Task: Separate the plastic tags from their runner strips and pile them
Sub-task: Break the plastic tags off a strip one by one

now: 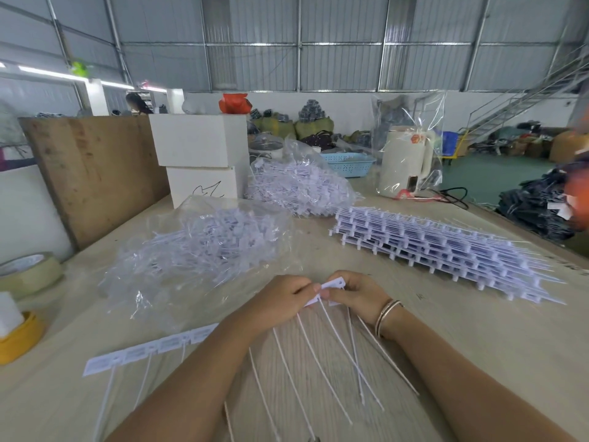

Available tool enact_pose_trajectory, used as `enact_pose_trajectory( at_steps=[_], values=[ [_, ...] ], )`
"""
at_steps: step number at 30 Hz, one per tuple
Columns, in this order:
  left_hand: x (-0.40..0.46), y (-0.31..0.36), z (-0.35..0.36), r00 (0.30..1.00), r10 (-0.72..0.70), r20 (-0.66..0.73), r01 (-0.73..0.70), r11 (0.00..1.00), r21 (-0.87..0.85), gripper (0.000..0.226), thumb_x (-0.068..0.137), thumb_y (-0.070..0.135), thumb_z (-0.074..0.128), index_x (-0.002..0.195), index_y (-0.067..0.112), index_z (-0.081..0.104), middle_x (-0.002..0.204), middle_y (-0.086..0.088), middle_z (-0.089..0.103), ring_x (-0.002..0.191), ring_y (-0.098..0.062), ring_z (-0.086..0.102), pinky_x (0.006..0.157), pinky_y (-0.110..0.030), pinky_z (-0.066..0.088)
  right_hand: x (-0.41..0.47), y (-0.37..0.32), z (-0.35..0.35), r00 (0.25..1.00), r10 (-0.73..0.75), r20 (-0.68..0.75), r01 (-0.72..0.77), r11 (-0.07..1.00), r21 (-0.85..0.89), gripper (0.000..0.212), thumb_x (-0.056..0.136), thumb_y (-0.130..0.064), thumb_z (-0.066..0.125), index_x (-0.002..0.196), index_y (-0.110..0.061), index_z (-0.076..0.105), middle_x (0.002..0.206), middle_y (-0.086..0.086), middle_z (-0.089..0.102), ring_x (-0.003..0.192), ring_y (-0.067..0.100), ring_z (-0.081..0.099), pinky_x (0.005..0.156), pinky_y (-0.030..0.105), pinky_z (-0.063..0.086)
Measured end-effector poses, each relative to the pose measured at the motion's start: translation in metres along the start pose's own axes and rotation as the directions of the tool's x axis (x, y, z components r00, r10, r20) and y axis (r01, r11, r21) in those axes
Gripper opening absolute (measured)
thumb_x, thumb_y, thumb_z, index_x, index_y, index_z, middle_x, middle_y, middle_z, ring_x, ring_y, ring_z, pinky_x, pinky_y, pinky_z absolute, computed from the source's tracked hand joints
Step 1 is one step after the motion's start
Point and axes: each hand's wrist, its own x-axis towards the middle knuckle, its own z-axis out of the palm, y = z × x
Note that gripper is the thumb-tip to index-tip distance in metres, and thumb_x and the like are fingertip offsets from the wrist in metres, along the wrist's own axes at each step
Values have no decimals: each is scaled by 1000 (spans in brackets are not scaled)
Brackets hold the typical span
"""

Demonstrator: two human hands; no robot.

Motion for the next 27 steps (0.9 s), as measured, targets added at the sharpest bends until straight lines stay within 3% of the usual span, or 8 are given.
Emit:
enact_pose_trajectory(
  at_steps=[6, 9, 14, 18, 20, 22, 24, 27],
  values=[
    [3, -1, 1, 997, -70, 31, 72, 994, -77, 38, 99, 32, 44, 62, 26, 53, 57, 9, 43, 48, 1, 39, 51, -18, 28, -1, 4, 3, 992, -56, -111, 50, 997, -61, 8, 83, -3, 64, 76, 1, 65, 68, 10, 59, 67, 18, 52, 68, 29, 41],
    [4, -2, 0, 995, -97, 29, 100, 987, -126, 32, 98, 33, 44, 75, 22, 62, 63, 10, 52, 50, 5, 44, 48, -9, 31, -2, 2, 5, 988, -72, -137, 65, 997, -52, 12, 83, -2, 65, 72, -7, 63, 64, 6, 58, 64, 16, 51, 65, 26, 40],
    [3, -1, -4, 995, -96, 24, 99, 973, -209, 26, 99, 29, 44, 80, 28, 62, 65, 11, 53, 59, -2, 46, 55, -12, 35, -3, -1, 9, 978, -98, -186, 103, 995, 16, 22, 82, 1, 64, 68, -16, 62, 58, -2, 56, 51, 1, 48, 55, 13, 40],
    [-2, 1, -6, 990, -136, 36, 140, 925, -354, 29, 99, 34, 42, 84, 20, 63, 54, 18, 51, 40, 3, 40, 40, -11, 28, -1, 1, 4, 899, -87, -429, 190, 961, 202, 20, 84, -1, 61, 70, -15, 63, 47, -13, 50, 43, -1, 43, 46, 11, 40],
    [-4, 0, -11, 988, -157, 11, 149, 916, -373, 31, 99, 36, 42, 80, 24, 63, 60, 16, 52, 50, -2, 46, 52, -15, 32, -1, 2, 3, 880, -101, -465, 217, 955, 202, 19, 84, -4, 62, 70, -17, 64, 50, -15, 53, 45, -3, 44, 45, 10, 39],
    [-6, 0, -13, 986, -168, -23, 151, 932, -329, 31, 98, 32, 45, 75, 20, 63, 67, 10, 54, 65, -12, 48, 58, -18, 35, -1, 5, 7, 921, -100, -377, 190, 959, 211, 20, 85, -5, 63, 70, -18, 62, 54, -16, 56, 50, -5, 47, 48, 11, 41],
    [-9, 2, -11, 984, -175, -33, 160, 951, -266, 33, 94, 25, 49, 63, 18, 57, 63, 8, 53, 62, -13, 48, 52, -17, 36, 2, 6, 12, 952, -39, -302, 79, 989, 123, 20, 85, -10, 66, 69, -22, 60, 60, -13, 57, 59, 1, 54, 57, 21, 48],
    [-14, 1, -5, 991, -99, -87, 113, 976, 184, 24, 92, 22, 47, 68, 22, 51, 69, 3, 59, 66, -18, 56, 63, -30, 42, 10, 9, 10, 956, 31, -292, -126, 941, -314, 19, 83, -26, 67, 67, -25, 57, 75, -8, 57, 74, 11, 58, 80, 35, 46]
  ],
)
